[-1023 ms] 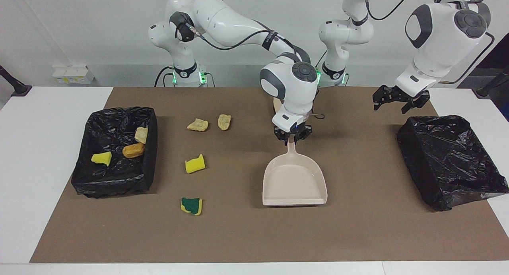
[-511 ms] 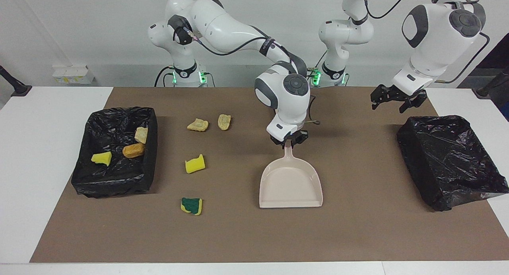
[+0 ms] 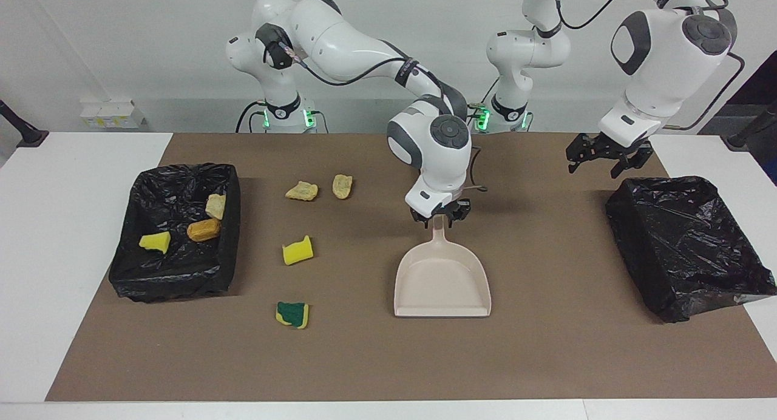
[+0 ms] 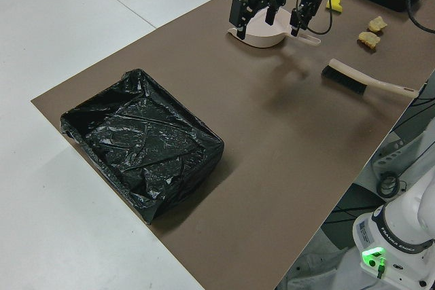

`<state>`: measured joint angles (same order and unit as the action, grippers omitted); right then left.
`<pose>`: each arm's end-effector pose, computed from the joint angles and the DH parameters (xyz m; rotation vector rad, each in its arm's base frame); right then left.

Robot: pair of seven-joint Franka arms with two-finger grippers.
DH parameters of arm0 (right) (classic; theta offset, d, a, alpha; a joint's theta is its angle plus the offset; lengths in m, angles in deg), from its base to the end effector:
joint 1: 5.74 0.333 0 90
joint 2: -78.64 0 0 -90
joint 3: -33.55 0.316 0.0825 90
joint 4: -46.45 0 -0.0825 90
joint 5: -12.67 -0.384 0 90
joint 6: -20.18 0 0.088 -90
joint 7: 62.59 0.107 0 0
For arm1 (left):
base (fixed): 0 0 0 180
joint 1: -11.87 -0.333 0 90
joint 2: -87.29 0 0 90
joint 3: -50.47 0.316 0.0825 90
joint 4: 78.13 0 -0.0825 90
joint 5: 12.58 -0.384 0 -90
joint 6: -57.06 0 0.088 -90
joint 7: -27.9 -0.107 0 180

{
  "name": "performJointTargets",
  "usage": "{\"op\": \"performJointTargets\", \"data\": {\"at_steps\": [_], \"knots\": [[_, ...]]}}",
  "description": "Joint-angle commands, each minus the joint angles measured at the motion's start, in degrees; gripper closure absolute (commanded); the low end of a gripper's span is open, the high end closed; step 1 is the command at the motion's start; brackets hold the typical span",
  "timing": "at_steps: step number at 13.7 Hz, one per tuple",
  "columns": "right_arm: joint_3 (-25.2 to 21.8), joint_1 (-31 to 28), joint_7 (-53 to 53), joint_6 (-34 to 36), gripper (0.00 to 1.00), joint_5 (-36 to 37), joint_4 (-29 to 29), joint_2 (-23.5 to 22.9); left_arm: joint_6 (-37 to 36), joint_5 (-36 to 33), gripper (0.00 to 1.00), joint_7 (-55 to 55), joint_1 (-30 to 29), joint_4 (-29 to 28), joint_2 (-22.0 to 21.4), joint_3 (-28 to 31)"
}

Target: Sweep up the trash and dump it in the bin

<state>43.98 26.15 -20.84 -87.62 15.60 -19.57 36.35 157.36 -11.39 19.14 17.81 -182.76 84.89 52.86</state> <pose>0.5834 0.4730 0.3667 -3.0847 0.0325 0.0735 0.5452 -0.0353 0.5416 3.1002 -0.3281 -0.0510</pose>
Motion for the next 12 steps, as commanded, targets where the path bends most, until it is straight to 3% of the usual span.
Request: {"op": "performJointTargets", "data": {"at_steps": [1, 4, 8, 12], "knots": [[-0.1, -1.6, -1.8, -0.5, 0.00, 0.9, -0.3, 1.6, 4.1, 0.6, 0.00, 0.6, 1.5, -3.5, -1.3, 0.7], [0.0, -5.2, -2.5, -0.6, 0.00, 4.1, -0.3, 4.8, 6.0, 0.6, 0.00, 0.5, 2.5, -3.6, 0.5, 0.7], [0.0, -14.6, -4.3, -0.3, 0.00, 3.9, -4.6, 14.8, 10.3, 0.6, 0.00, 6.8, 7.1, -4.7, 3.4, 0.7], [0.0, -21.3, -12.4, 6.1, 0.00, 3.7, -5.2, 21.0, 15.9, 0.6, 0.00, 14.8, 14.2, -8.0, 4.9, 0.7]]}}
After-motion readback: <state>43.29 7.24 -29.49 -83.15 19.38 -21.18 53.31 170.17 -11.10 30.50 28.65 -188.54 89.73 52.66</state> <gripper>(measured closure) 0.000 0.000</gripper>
